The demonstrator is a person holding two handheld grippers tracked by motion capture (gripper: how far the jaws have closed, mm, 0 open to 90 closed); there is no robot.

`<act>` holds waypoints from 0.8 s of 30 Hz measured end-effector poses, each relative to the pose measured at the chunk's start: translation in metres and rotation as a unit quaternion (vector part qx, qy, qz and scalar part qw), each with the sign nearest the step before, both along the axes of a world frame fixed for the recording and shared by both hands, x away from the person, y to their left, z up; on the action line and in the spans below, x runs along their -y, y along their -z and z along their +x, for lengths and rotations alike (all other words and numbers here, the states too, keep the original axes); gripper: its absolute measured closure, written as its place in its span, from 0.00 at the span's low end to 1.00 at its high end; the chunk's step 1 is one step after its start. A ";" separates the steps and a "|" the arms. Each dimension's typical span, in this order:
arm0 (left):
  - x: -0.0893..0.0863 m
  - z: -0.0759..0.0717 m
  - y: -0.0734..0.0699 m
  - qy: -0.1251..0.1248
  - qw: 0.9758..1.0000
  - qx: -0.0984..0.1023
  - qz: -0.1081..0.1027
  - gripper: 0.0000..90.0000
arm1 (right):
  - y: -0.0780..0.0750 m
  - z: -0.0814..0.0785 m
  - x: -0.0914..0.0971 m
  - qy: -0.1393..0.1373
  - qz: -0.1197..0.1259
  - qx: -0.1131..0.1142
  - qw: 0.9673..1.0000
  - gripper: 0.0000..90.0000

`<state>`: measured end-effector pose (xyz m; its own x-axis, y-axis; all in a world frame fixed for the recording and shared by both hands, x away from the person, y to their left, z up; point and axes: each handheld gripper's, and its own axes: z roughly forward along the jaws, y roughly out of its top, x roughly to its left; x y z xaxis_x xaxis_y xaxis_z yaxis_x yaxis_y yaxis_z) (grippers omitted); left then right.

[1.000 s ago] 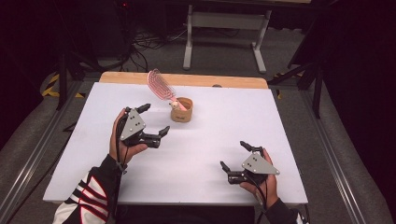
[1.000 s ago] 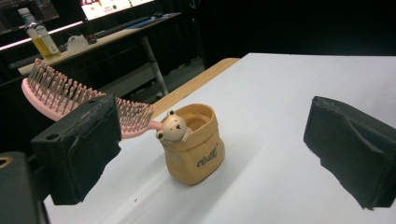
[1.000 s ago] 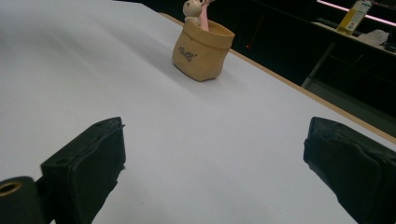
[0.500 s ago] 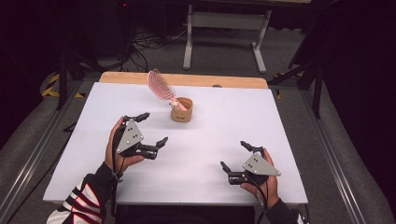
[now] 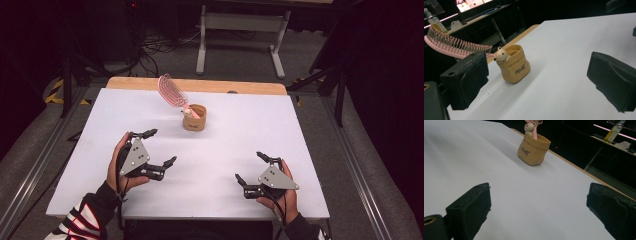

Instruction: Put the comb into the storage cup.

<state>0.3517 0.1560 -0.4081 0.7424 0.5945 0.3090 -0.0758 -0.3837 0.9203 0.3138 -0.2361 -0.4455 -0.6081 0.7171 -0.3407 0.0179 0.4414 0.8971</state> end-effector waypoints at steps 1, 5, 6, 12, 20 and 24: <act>0.000 0.000 0.000 0.000 1.000 0.000 0.000 0.05 | 0.000 0.000 0.000 0.000 0.000 0.001 1.000 0.07; -0.004 -0.003 0.004 -0.001 1.000 0.000 0.006 0.06 | 0.000 0.000 -0.001 -0.001 0.000 0.001 1.000 0.07; -0.005 -0.004 0.005 0.001 1.000 -0.001 0.006 0.06 | 0.000 -0.001 -0.001 -0.001 0.000 0.001 1.000 0.07; -0.015 -0.009 0.010 -0.008 1.000 -0.003 0.012 0.06 | 0.000 -0.001 -0.001 -0.002 -0.001 0.002 1.000 0.07; -0.031 -0.015 0.013 -0.016 1.000 -0.009 0.016 0.05 | 0.000 -0.001 -0.002 -0.002 -0.002 0.003 1.000 0.07; -0.036 -0.017 0.016 -0.022 1.000 -0.011 0.016 0.05 | 0.000 -0.001 -0.001 -0.002 0.000 0.003 1.000 0.07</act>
<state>0.3347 0.1921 -0.4241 0.7231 0.6164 0.3118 -0.0375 -0.4156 0.9088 0.3128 -0.2349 -0.4456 -0.6088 0.7147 -0.3444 0.0114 0.4420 0.8970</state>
